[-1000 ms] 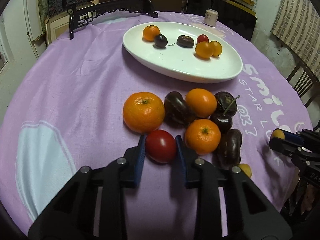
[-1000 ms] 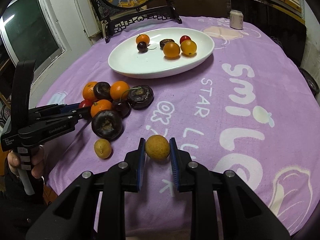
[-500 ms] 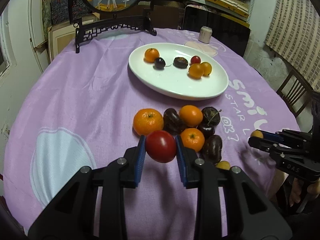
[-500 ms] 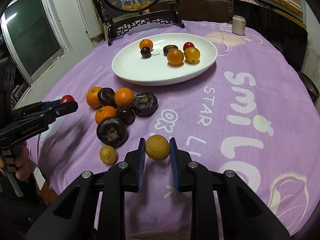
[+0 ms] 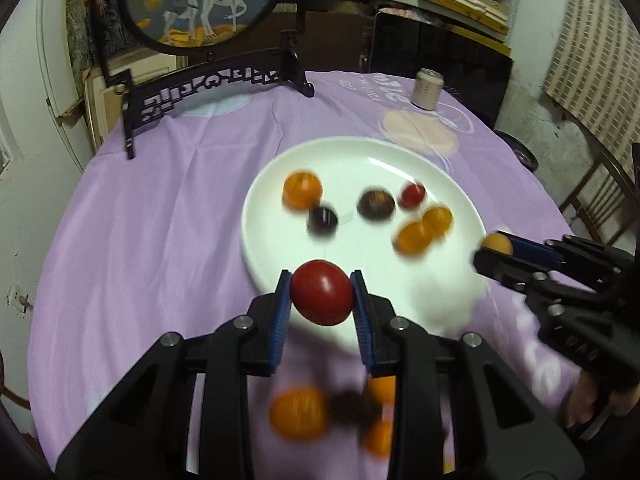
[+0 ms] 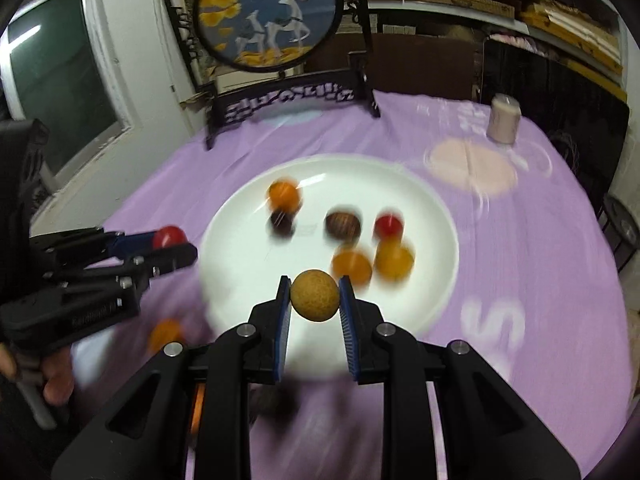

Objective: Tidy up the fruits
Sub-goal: 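Grasp the red tomato with the left tool while the right tool carries the brown fruit, both onto plate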

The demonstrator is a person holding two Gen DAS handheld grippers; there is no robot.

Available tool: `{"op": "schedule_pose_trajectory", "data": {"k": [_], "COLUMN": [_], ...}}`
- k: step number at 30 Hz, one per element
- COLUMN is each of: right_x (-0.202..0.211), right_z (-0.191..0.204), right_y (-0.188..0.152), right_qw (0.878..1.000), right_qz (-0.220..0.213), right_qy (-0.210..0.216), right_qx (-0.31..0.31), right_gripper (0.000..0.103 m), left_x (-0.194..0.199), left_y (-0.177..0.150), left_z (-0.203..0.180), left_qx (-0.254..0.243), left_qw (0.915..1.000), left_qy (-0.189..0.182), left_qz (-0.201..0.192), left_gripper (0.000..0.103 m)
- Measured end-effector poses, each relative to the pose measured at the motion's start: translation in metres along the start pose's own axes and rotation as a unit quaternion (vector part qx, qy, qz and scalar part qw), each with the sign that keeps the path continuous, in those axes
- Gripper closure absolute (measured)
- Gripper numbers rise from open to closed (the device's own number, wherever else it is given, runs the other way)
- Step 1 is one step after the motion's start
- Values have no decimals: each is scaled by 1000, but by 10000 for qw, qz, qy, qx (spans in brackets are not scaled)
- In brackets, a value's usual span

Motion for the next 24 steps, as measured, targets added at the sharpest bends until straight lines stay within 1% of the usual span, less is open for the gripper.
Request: {"op": "schedule_pose_trajectory", "data": {"k": [2,3,5,6,7,9,11,13,14,15,16,17,20,24], "right_x": [-26,-35,-46,-50,-51,-52,-56,-57,-58,-57,-56,-55,-47,-40], "right_z": [-9,-14,-24,-27,-28,-29,-32,-28,-27,-26,-26,-26,-28,-27], "right_y": [22,25,26,22,21,22,24,24,23,23,22,22,18,10], "right_qw": [9997,9995,9995,9996,9997,9994,9995,9996,9994,9992,9988,9986,9985,9981], "right_qz": [-85,-86,-1,71,74,67,128,139,118,59,-30,-84,-247,-391], "right_qy": [-211,-313,-290,-202,-209,-315,-208,-230,-297,-400,-482,-512,-479,-460], "right_qx": [68,24,-130,-164,-120,-90,-177,-122,-89,-67,-70,-76,-109,-80], "right_gripper": [79,79,79,79,79,79,79,79,76,63,55,54,54,54], "left_x": [-15,-23,-31,-34,-36,-42,-42,-43,-42,-42,-42,-40,-33,-20], "left_y": [22,34,42,43,43,41,40,39,39,38,37,36,28,15], "left_z": [-2,-1,0,2,1,1,1,2,3,5,6,8,13,25], "left_qx": [97,190,299,311,297,241,230,238,273,334,353,374,437,639], "left_qw": [9999,9998,9995,9994,9994,9996,9996,9996,9995,9994,9993,9992,9988,9976], "left_qy": [30,7,-69,-139,-136,-113,-149,-137,-133,-123,-100,-77,-113,-88], "left_qz": [-3,-13,-34,-105,-127,-24,-3,-1,-3,-31,-50,-84,-168,-270], "left_gripper": [73,73,73,73,73,73,73,73,72,66,55,52,51,51]}}
Point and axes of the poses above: each gripper's, at about its wrist camera, not at the fingertips, and x roughly against the way its jaws point, z to its left, y to its top, the point moved 2 cm from there along -x, roughly the way its jaws point, and after that the axes turned 4 degrees about z, right-handed, at the moved point
